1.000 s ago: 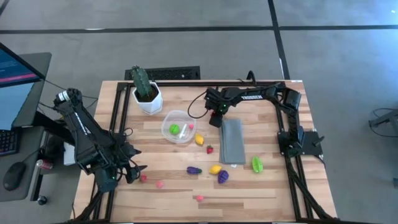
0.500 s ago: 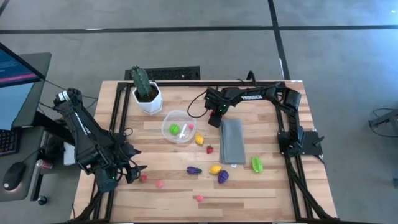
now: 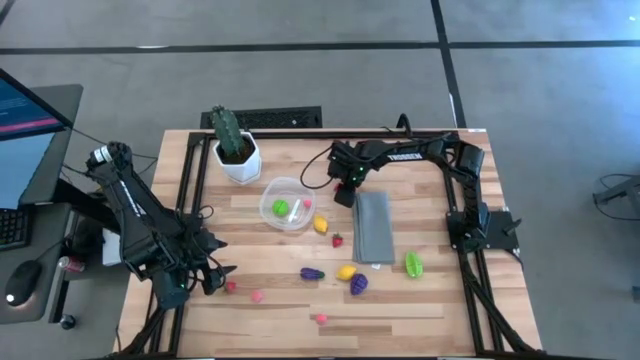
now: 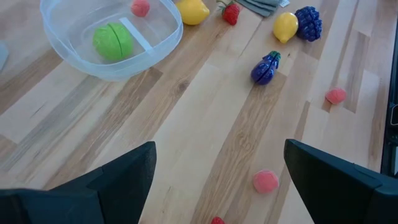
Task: Pick and placing Produce into tupperware
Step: Put the top red strawberry into the transparent container
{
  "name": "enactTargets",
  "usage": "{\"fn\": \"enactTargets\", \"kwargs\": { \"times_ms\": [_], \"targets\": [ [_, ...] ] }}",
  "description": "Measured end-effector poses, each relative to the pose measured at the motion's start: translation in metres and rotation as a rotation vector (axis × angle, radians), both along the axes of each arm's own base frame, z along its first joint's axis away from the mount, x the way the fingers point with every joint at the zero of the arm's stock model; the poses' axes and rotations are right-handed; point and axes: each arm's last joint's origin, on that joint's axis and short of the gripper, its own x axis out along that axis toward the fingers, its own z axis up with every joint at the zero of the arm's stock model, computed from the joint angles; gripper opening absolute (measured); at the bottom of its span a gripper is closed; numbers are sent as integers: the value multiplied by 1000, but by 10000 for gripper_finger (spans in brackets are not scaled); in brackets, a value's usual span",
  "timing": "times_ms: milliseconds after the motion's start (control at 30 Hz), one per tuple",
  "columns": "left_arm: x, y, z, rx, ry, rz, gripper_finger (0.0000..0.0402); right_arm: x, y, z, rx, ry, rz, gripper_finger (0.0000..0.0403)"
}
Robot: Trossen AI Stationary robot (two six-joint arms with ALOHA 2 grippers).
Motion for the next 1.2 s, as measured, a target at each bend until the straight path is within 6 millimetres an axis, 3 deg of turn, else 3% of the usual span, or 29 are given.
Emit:
{"fn": "enactTargets", "kwargs": {
  "times_ms": [600,1200],
  "targets": [
    [0,0,0,-9,-2,10,343,11,0,10,99,-144,51,133],
    [0,0,0,-28,-7,29,343,42,-5,63,84,-332,111,133]
  ]
}}
